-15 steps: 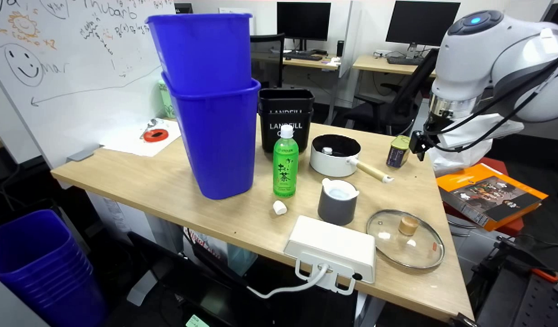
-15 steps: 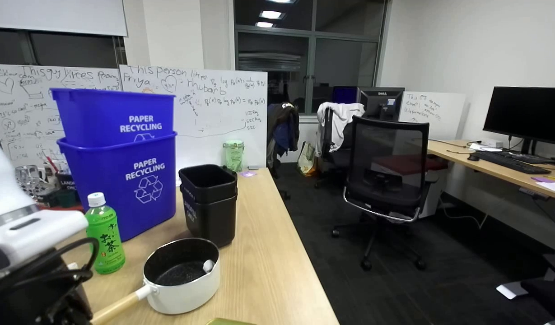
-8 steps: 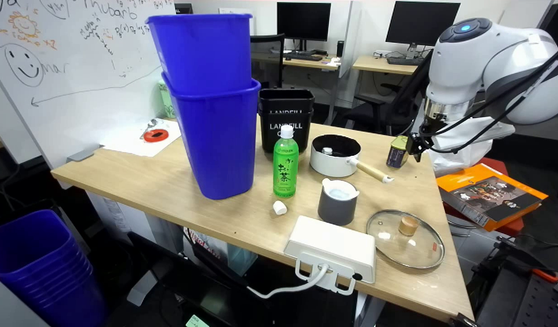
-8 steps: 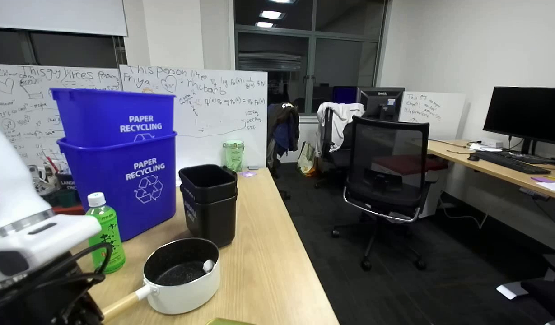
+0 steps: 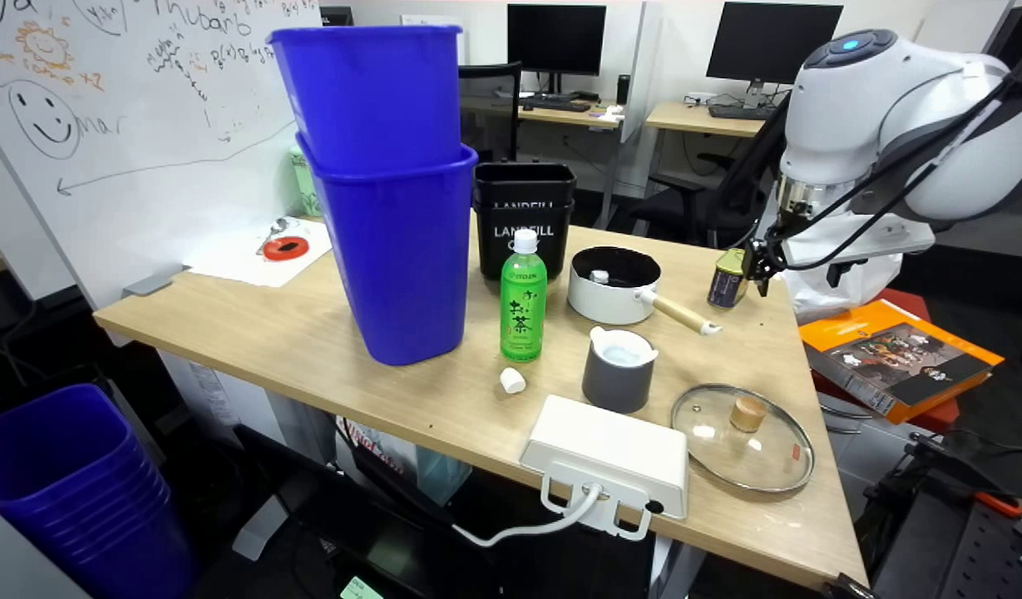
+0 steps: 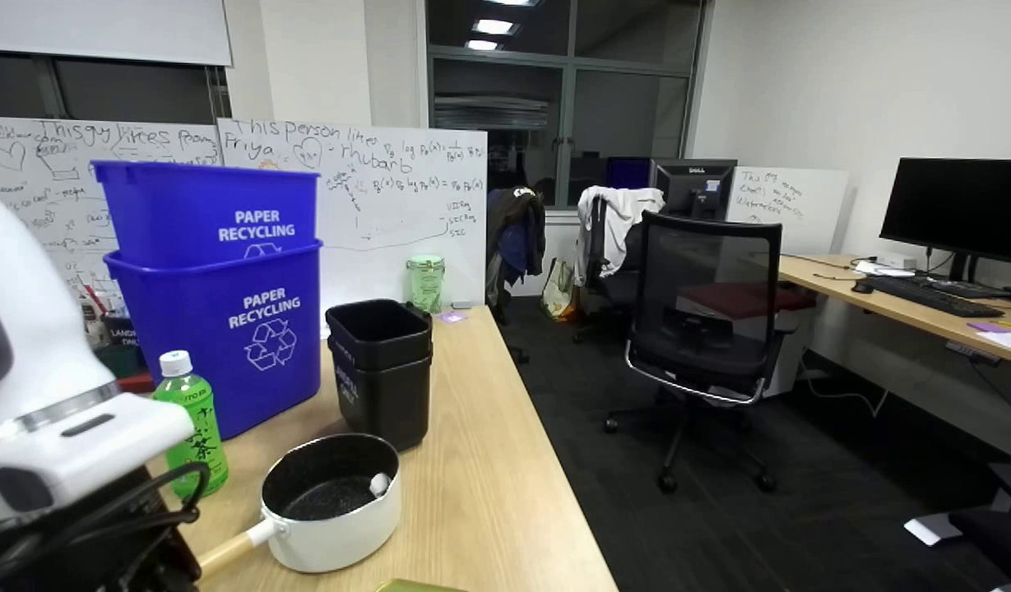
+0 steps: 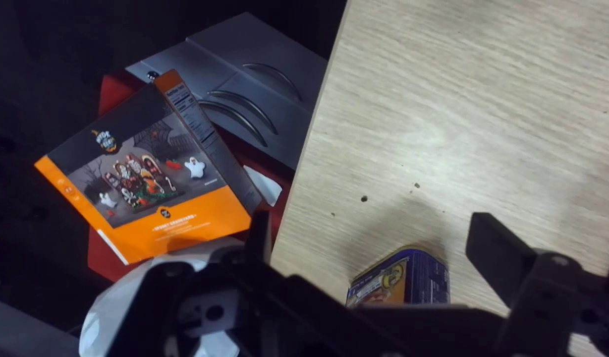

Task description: Move the can and put it next to the colourless lid

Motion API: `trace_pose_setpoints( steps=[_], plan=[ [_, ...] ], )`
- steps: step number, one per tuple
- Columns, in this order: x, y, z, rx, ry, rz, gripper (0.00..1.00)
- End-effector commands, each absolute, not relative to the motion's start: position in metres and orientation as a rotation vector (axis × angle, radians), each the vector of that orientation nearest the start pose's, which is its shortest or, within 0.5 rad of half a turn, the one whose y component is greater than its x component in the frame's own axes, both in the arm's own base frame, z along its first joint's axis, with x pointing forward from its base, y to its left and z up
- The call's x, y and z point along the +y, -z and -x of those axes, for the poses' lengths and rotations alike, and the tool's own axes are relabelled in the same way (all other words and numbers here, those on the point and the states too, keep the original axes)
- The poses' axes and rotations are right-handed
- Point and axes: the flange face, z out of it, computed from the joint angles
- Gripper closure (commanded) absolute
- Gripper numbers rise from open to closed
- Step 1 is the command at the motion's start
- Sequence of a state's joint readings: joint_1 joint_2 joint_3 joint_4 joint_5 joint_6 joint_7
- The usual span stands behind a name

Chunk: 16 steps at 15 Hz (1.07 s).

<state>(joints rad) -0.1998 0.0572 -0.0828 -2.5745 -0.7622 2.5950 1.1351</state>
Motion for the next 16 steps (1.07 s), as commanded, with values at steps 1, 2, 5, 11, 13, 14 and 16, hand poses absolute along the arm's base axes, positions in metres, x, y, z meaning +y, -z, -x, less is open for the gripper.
trace_pose_setpoints(
  steps=[1, 2, 5, 11, 13, 14, 16],
  plan=[
    [-0.126, -0.231, -0.446, 1.502, 0.181, 3.037, 0.00],
    [-0.132, -0.232, -0.453, 1.570, 0.188, 2.966, 0.00],
    [-0.151, -0.232, -0.475, 1.723, 0.264, 2.791, 0.00],
    [-0.192, -0.219, -0.507, 1.828, 0.486, 2.648, 0.00],
    [-0.203, -0.214, -0.514, 1.877, 0.548, 2.595, 0.00],
    [-0.208, -0.211, -0.517, 1.901, 0.573, 2.575, 0.00],
    [-0.220, -0.204, -0.519, 1.977, 0.646, 2.510, 0.00]
  ],
)
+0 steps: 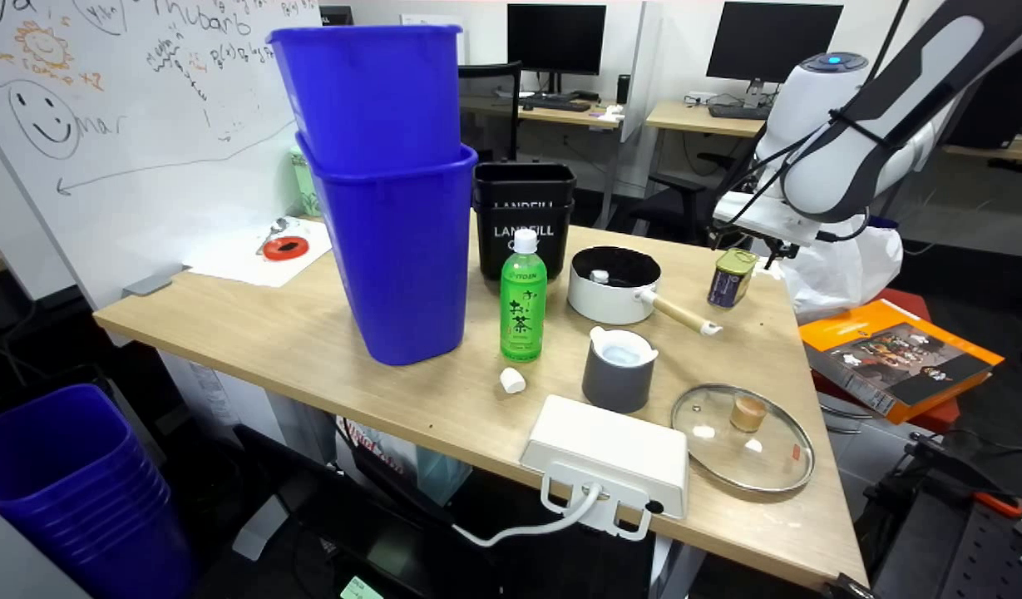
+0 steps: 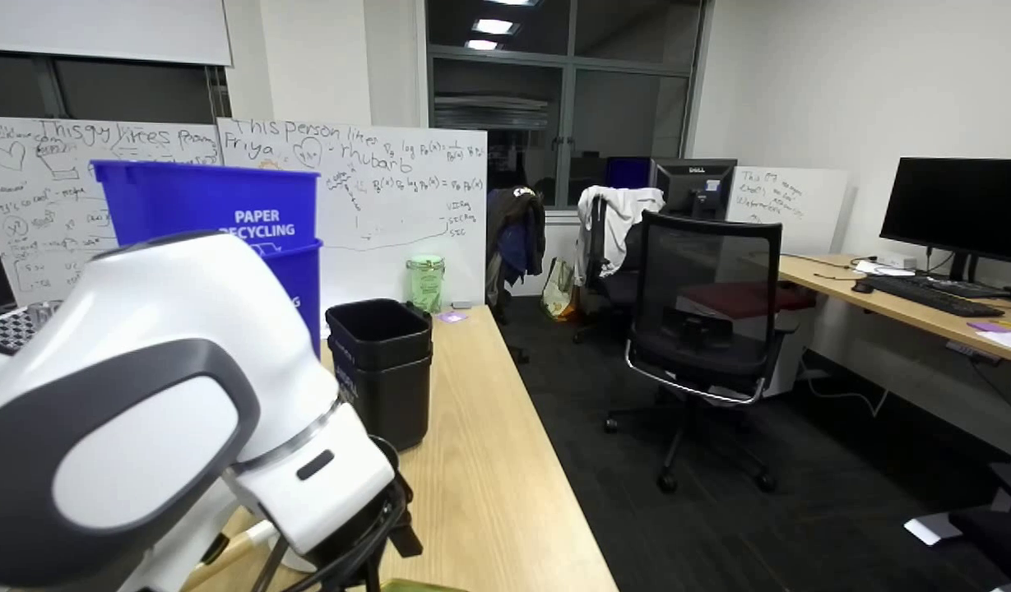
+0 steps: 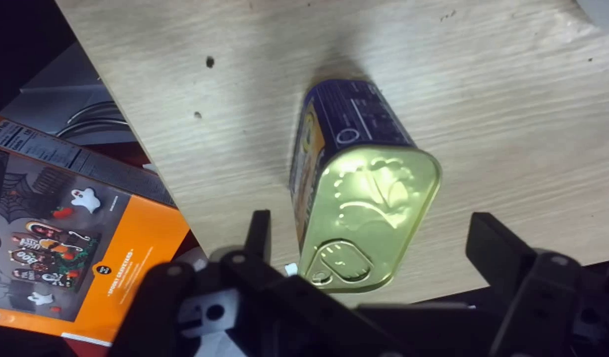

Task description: Move the can and put it next to the colourless lid

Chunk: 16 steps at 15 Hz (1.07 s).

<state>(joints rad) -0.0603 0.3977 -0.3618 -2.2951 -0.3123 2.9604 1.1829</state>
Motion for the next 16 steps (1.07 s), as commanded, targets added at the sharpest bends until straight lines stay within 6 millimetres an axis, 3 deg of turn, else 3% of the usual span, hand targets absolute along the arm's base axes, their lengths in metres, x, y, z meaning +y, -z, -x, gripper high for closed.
trace_pose_setpoints(
  steps=[1, 5, 10, 12, 16],
  plan=[
    [-0.224, -0.201, -0.519, 2.007, 0.667, 2.484, 0.00],
    [-0.235, -0.182, -0.517, 2.141, 0.706, 2.370, 0.00],
    [-0.227, -0.153, -0.514, 2.244, 0.680, 2.281, 0.00],
    [-0.224, -0.146, -0.516, 2.268, 0.693, 2.250, 0.26],
    [-0.224, -0.151, -0.525, 2.292, 0.745, 2.191, 0.52]
  ],
)
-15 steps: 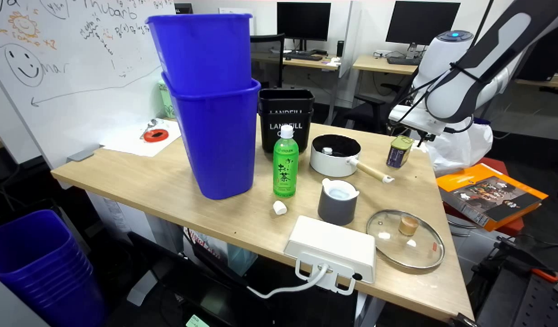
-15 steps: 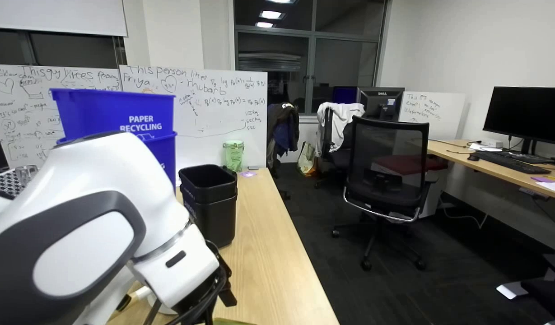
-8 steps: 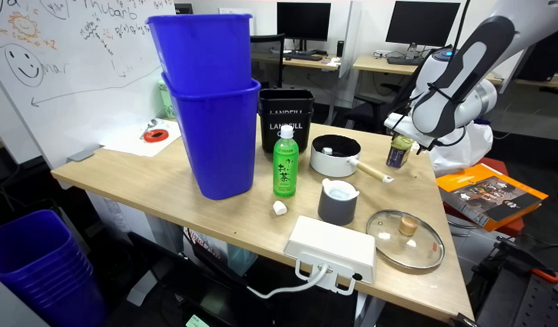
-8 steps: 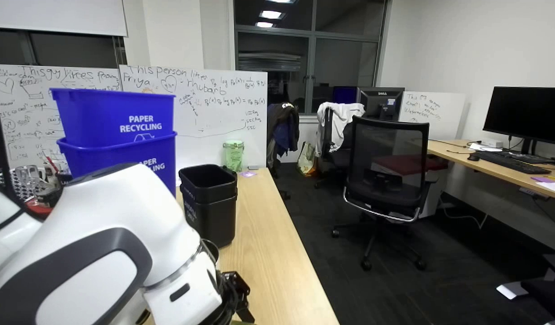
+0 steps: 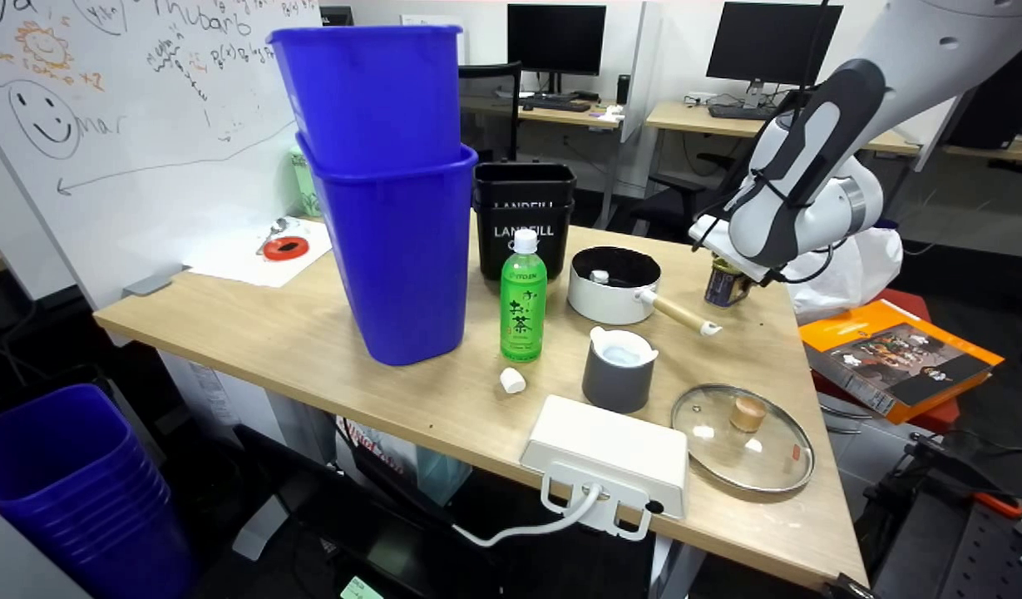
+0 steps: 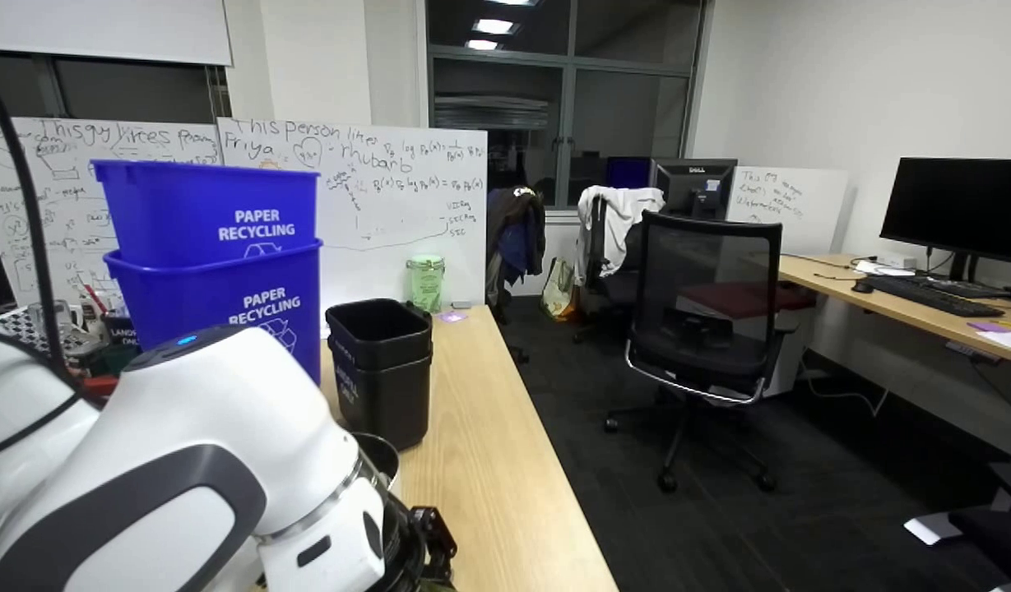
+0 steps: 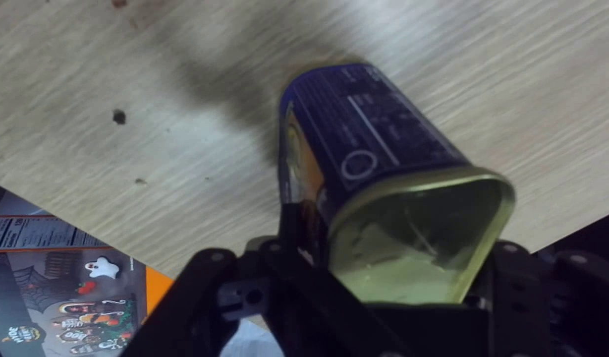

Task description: Move the can and put it next to the colourless lid

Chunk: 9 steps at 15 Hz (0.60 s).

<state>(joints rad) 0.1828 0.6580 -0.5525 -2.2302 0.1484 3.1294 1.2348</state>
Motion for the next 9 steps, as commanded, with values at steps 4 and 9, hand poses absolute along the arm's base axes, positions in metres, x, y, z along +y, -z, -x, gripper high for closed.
trace_pose_setpoints(
  steps=[4, 9],
  plan=[
    [-0.222, -0.157, -0.523, 2.296, 0.721, 2.178, 0.58],
    [-0.215, -0.174, -0.516, 2.254, 0.618, 2.255, 0.61]
  ],
)
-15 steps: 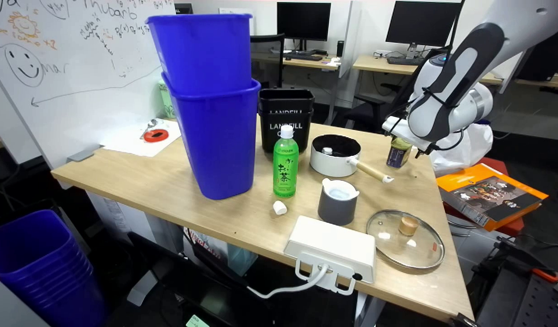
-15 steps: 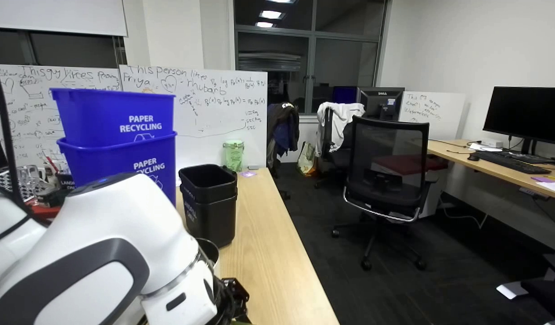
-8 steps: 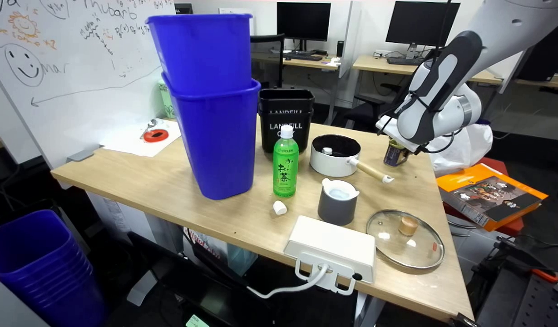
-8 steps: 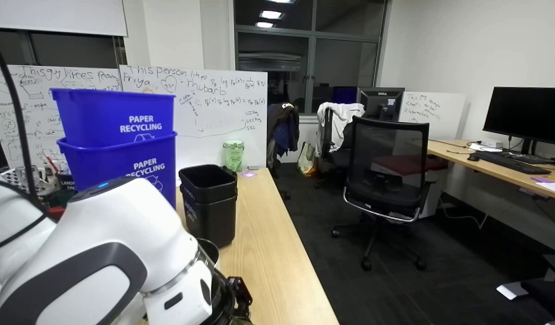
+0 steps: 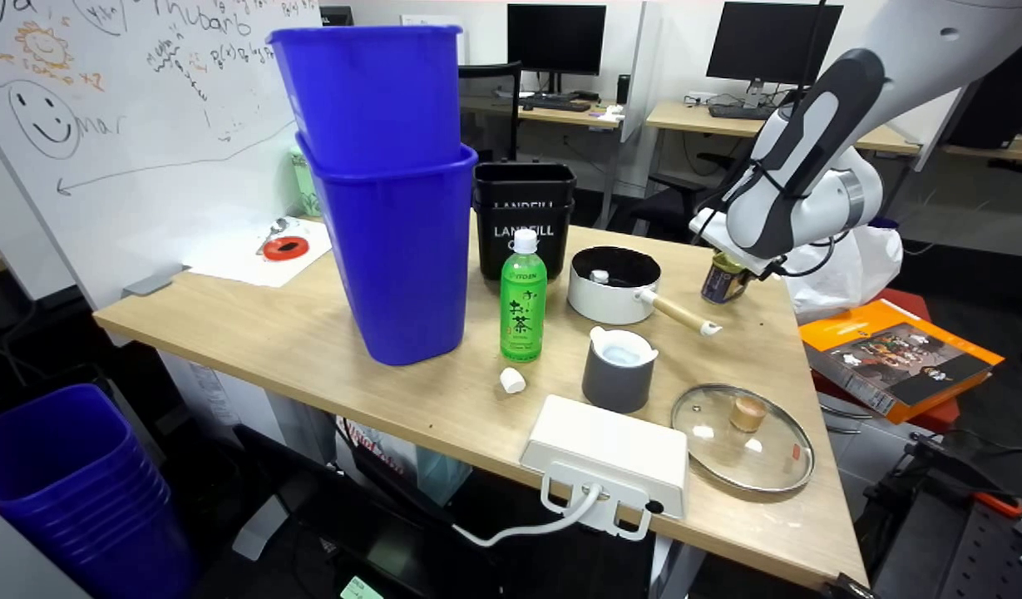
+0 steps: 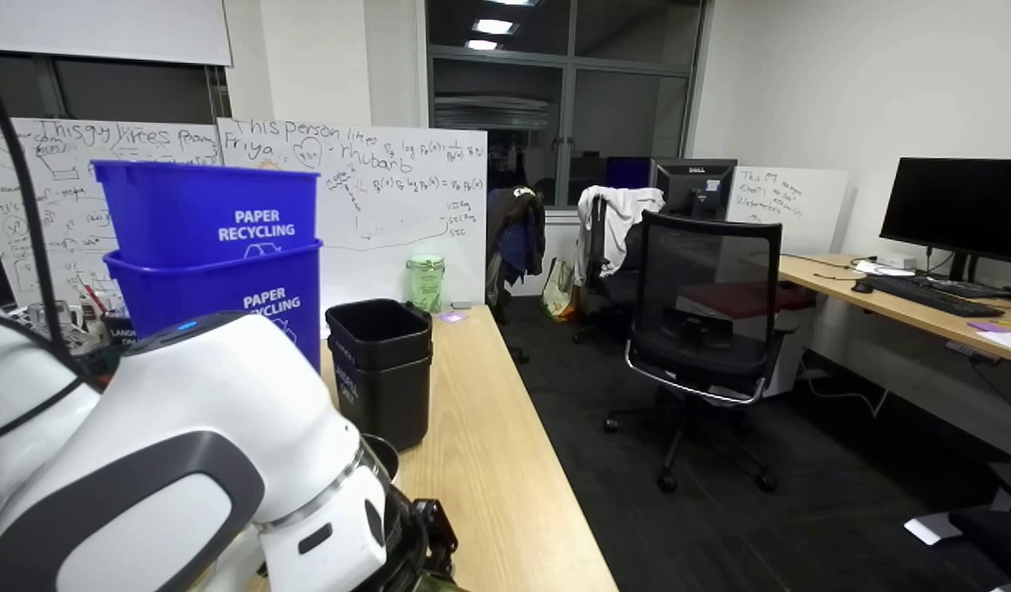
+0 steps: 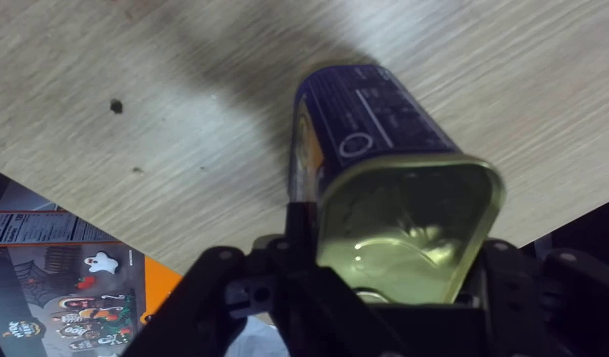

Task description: Move the can and put it next to the colourless lid

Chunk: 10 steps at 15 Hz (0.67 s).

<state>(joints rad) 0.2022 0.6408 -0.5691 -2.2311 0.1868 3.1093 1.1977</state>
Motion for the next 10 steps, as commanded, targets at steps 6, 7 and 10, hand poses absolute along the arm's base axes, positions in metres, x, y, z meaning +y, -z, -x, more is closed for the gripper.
trace_pose_setpoints(
  steps=[6, 7, 10],
  plan=[
    [-0.202, -0.179, -0.510, 2.241, 0.434, 2.387, 0.64],
    [-0.201, -0.176, -0.506, 2.254, 0.394, 2.410, 0.64],
    [-0.203, -0.183, -0.505, 2.282, 0.317, 2.457, 0.64]
  ],
)
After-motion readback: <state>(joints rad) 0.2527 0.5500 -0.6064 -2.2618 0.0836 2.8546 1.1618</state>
